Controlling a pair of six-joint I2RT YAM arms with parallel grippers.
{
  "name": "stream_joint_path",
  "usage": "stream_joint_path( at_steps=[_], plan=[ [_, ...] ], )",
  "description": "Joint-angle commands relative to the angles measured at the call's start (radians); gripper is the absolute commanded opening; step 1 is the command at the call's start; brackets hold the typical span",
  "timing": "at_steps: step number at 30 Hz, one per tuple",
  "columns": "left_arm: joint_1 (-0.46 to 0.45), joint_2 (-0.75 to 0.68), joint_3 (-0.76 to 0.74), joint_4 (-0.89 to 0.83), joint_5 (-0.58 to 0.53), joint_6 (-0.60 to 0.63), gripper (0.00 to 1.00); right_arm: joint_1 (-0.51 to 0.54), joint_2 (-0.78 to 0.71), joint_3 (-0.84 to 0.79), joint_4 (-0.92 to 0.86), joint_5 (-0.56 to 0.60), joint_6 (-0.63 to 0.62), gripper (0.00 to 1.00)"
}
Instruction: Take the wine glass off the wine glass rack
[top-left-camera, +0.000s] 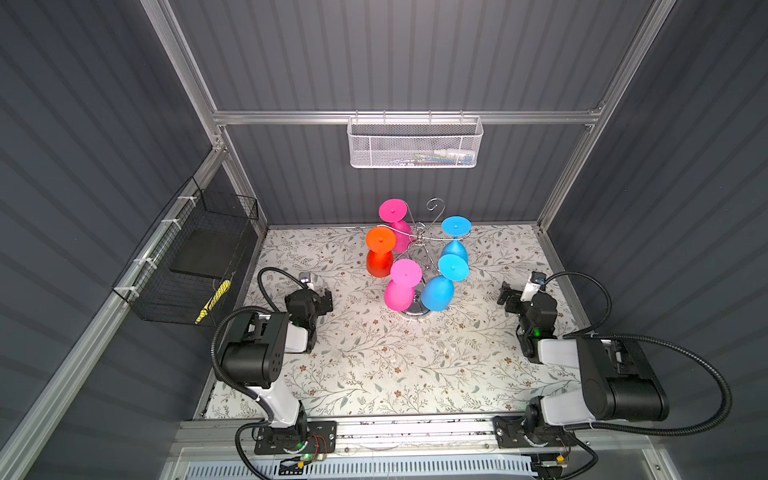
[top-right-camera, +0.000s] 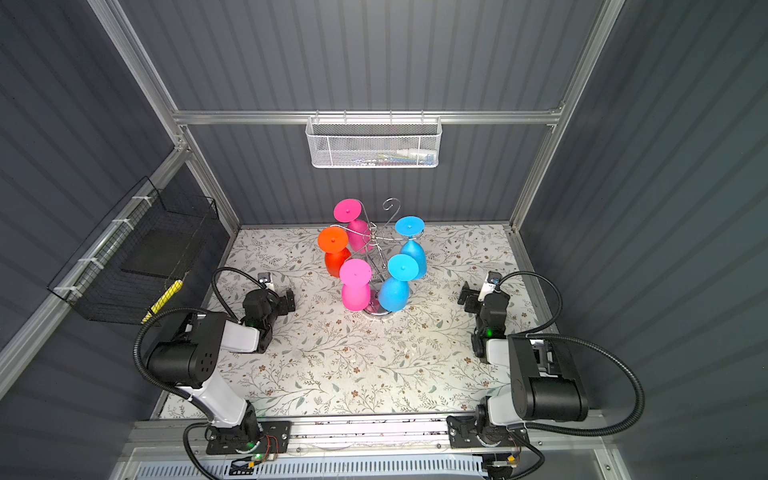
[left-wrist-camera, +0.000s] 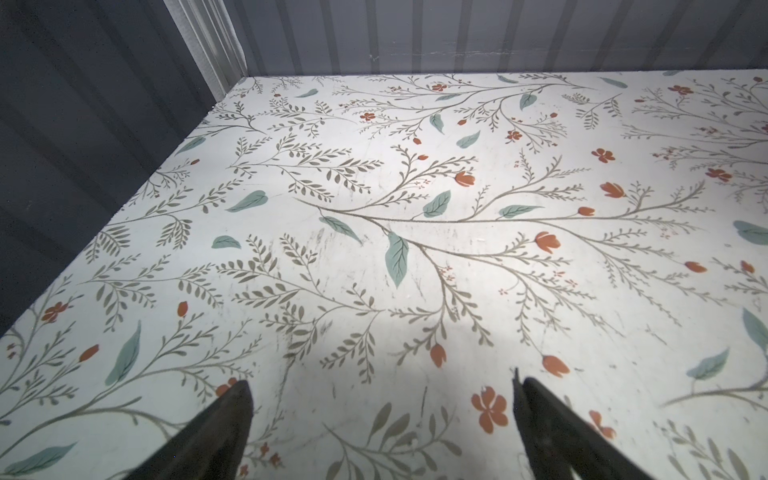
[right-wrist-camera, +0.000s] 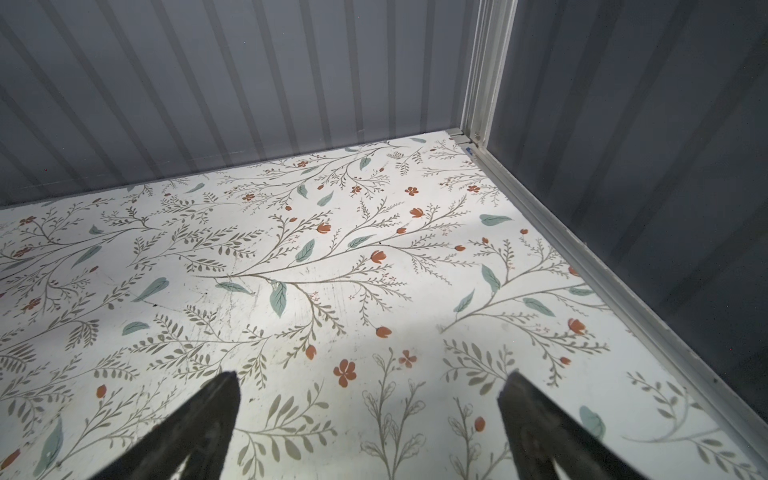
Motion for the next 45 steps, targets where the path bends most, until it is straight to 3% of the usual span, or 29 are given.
stream_joint_path(
  at_steps=[1,4,6,11,16,21,27,35,42,45],
  plan=[
    [0.002,-0.172,0.117,-0.321,-0.012,-0.03,1.0,0.005,-0.153,0.032,-0.143,-0.007,-0.019,0.99],
    [0.003,-0.299,0.276,-0.667,0.023,-0.058,1.0,0.004,-0.356,0.177,-0.55,-0.019,0.046,0.99],
    [0.004,-0.355,0.343,-0.787,0.103,-0.07,1.0,0.005,-0.427,0.302,-0.786,-0.047,0.088,0.99],
    [0.004,-0.458,0.431,-0.902,0.254,-0.162,1.0,0.004,-0.481,0.644,-1.205,-0.187,0.221,0.99],
    [0.002,-0.474,0.499,-0.935,0.389,-0.219,1.0,0.004,-0.357,0.959,-1.465,-0.416,0.335,0.99],
    [0.002,-0.486,0.537,-0.958,0.445,-0.245,1.0,0.004,-0.193,1.131,-1.48,-0.776,0.482,0.99],
    [0.002,-0.53,0.513,-0.969,0.474,-0.27,1.0,0.005,-0.087,1.17,-1.363,-0.979,0.625,0.92],
    [0.002,-0.571,0.459,-0.98,0.518,-0.311,1.0,0.036,0.041,1.198,-1.251,-1.086,0.73,0.76],
    [0.002,-0.598,0.447,-1.003,0.509,-0.297,1.0,0.086,0.132,1.25,-1.208,-1.115,0.771,0.56],
    [0.002,-0.602,0.449,-1.008,0.507,-0.292,1.0,0.094,0.155,1.271,-1.21,-1.108,0.773,0.53]
  ],
)
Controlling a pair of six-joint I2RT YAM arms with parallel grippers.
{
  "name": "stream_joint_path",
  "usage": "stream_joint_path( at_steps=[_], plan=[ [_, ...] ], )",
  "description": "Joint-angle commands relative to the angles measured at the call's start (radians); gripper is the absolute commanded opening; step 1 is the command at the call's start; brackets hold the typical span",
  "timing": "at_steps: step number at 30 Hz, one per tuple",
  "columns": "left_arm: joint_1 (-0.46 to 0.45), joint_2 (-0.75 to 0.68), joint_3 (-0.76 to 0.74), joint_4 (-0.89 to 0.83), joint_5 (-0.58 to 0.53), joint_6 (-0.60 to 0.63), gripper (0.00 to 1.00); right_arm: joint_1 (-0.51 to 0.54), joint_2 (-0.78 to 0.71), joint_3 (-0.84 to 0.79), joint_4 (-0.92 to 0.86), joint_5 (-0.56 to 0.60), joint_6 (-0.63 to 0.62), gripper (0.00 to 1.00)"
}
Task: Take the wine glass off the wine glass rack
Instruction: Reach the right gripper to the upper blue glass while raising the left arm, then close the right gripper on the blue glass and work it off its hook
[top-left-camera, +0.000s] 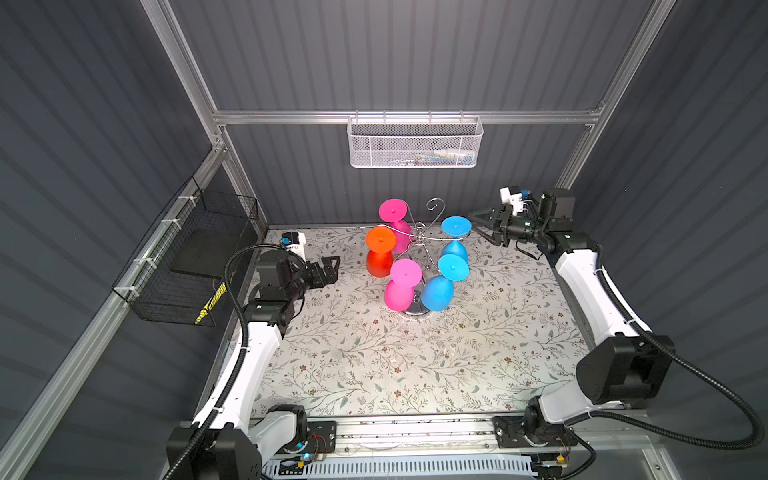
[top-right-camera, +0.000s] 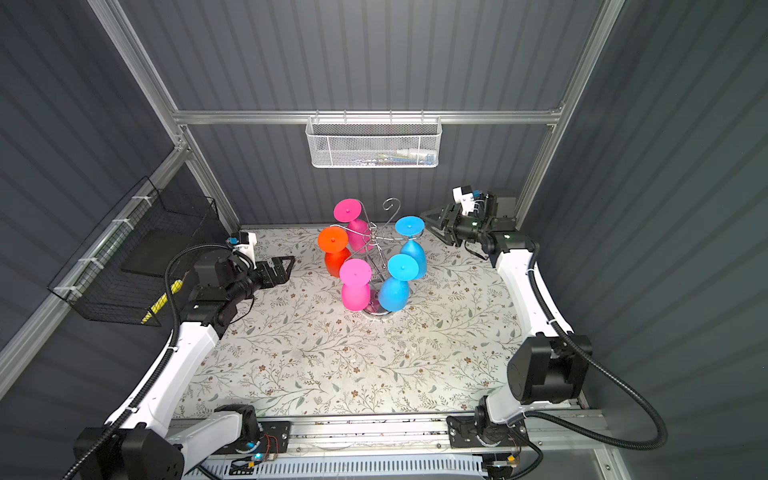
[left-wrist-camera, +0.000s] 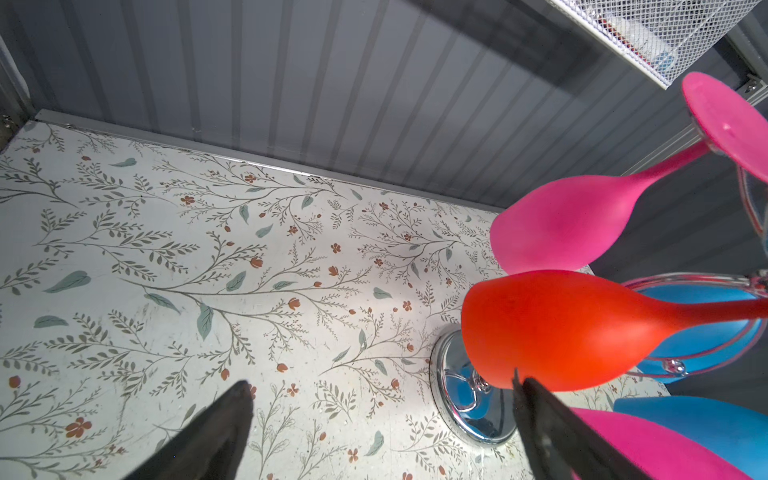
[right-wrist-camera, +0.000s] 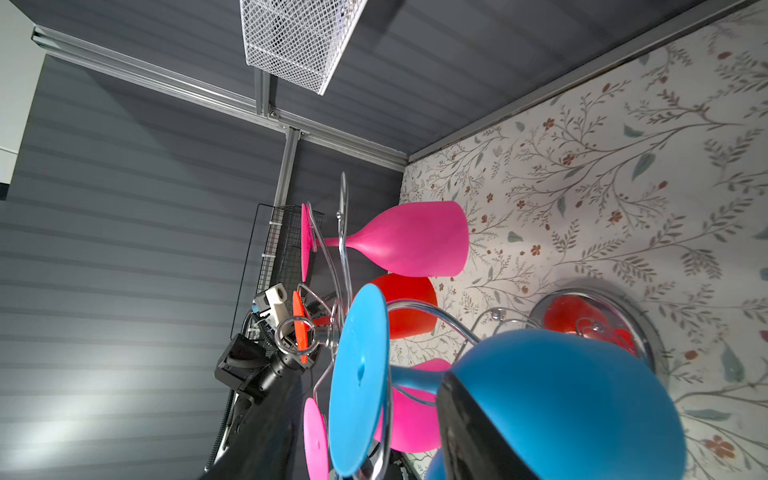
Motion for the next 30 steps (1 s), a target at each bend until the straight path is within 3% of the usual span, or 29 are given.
stream_joint_path(
  at_steps=[1,30],
  plan=[
    [0.001,-0.025,-0.007,-0.024,0.015,0.001,1.0,0.008,0.016,0.043,0.029,-0.028,0.012,0.52],
    [0.002,-0.005,0.019,-0.042,0.024,0.006,1.0,0.021,0.067,0.055,0.046,-0.045,0.046,0.13]
  ],
)
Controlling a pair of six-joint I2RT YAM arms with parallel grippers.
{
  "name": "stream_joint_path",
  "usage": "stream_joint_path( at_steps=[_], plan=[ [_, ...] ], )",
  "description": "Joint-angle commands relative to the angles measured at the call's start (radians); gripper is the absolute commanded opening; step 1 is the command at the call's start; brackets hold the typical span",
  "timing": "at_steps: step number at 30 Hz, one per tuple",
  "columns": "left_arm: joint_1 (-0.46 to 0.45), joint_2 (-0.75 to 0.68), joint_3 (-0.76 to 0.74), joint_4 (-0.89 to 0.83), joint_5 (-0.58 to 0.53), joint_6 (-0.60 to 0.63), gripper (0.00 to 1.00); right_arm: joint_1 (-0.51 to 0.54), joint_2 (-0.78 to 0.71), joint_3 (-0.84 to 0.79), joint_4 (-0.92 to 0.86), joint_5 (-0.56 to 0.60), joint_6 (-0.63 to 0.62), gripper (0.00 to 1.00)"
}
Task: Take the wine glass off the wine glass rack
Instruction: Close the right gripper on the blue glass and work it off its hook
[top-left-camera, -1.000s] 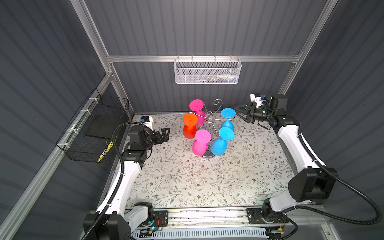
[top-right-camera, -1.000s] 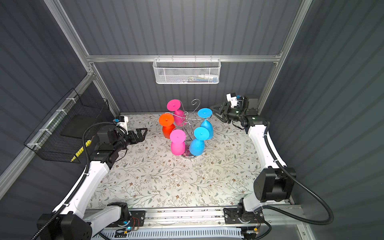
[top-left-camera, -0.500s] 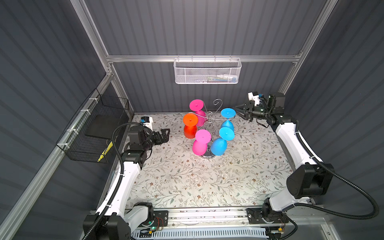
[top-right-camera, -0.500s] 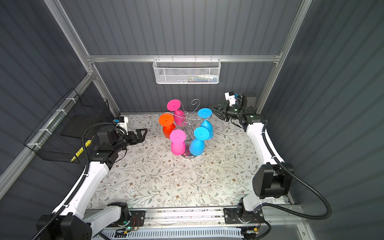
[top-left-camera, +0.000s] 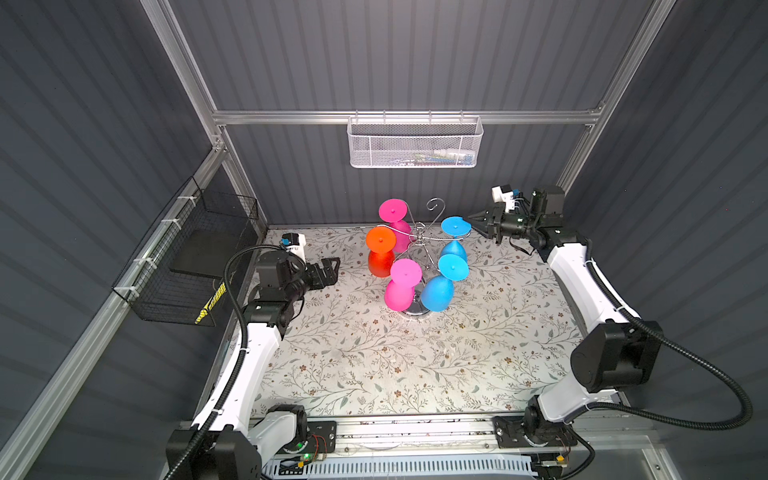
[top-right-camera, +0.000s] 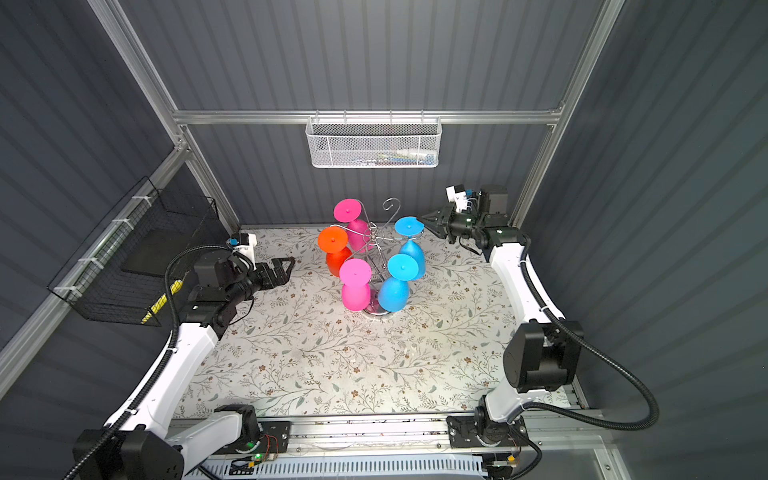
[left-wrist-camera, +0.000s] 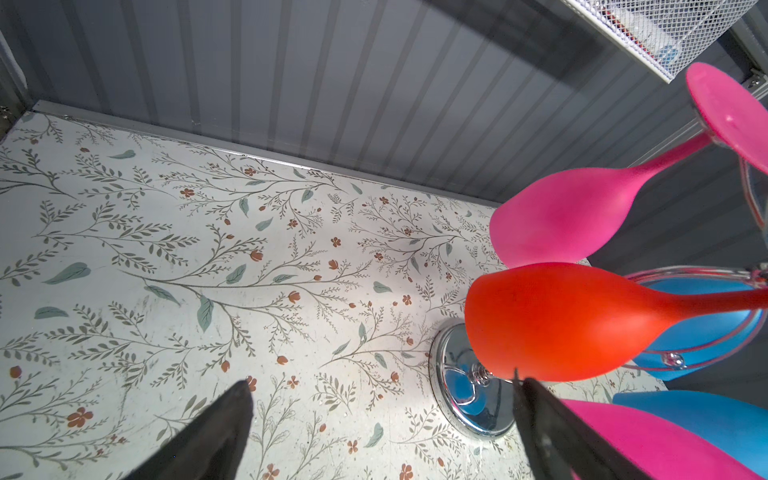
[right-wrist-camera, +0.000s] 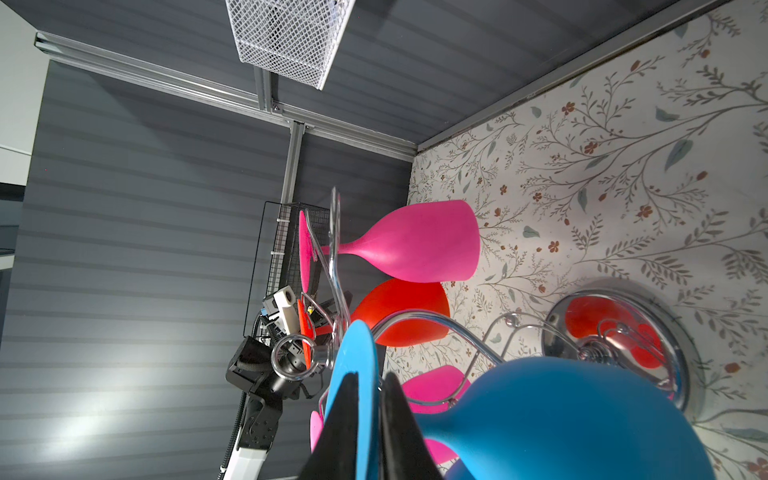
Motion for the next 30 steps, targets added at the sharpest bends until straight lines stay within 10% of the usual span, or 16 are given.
stream_joint_path(
  at_steps=[1,30],
  plan=[
    [0.002,-0.001,0.019,-0.024,0.021,0.007,1.0,0.005,0.004,0.024,0.012,-0.018,-0.001,0.12],
    [0.002,-0.041,0.013,-0.053,0.003,-0.003,1.0,-0.016,-0.07,-0.028,0.18,-0.042,0.19,0.0]
  ],
)
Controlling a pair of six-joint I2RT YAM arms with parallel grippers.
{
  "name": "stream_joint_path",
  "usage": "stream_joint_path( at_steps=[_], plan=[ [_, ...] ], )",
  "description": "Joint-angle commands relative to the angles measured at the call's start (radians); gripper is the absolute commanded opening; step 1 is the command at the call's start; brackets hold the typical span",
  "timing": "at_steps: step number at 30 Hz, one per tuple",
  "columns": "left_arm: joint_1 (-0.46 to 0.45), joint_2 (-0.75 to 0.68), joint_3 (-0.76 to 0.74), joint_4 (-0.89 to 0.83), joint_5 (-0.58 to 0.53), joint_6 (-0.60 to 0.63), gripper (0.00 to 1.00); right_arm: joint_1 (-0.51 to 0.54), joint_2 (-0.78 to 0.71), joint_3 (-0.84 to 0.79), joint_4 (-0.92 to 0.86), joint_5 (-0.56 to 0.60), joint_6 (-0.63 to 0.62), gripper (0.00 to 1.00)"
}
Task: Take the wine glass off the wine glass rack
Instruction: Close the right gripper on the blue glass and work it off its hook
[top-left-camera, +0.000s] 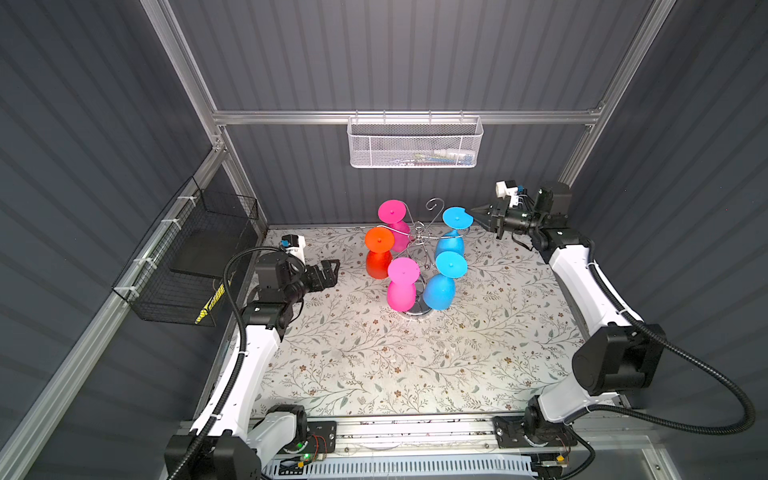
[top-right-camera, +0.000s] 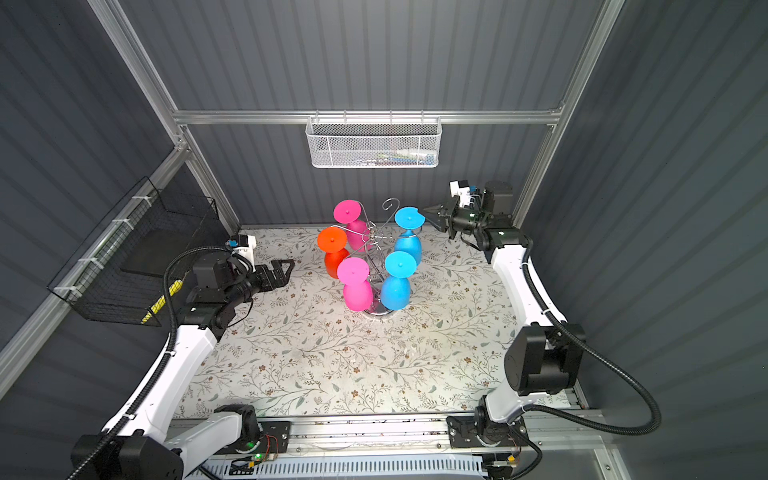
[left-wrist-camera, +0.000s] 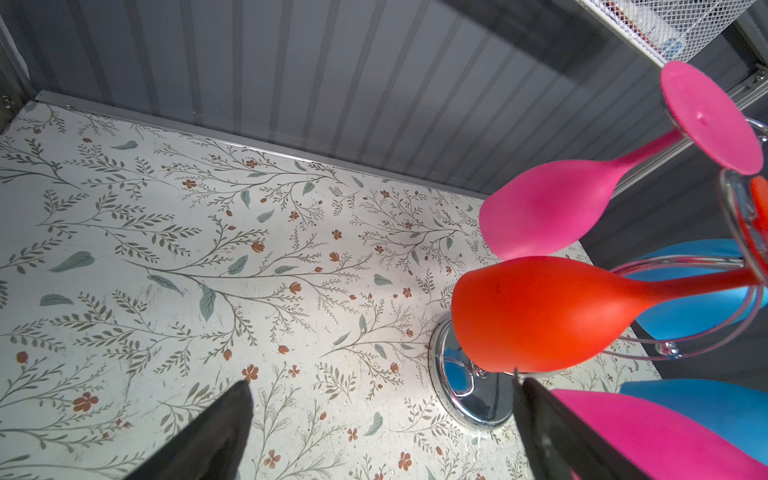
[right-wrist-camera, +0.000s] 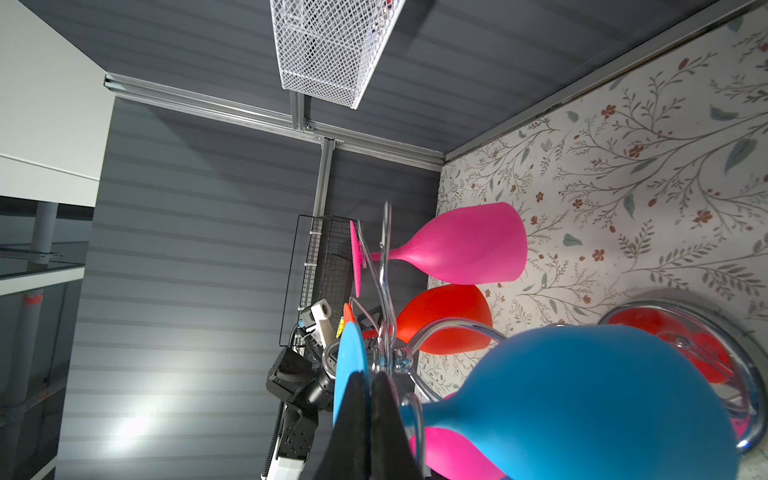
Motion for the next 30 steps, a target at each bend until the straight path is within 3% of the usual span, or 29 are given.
stream_joint_path(
  at_steps=[1,19,30],
  plan=[
    [0.002,-0.023,0.012,-0.018,0.003,-0.004,1.0,-0.008,-0.049,-0.013,0.02,-0.021,0.002,0.0],
    [0.002,-0.031,0.008,-0.012,0.019,-0.016,1.0,-0.043,-0.119,-0.05,-0.121,0.016,-0.08,0.0],
    [0.001,-0.019,0.01,0.011,0.035,-0.021,1.0,0.001,-0.169,-0.059,-0.148,0.046,-0.093,0.0]
  ],
)
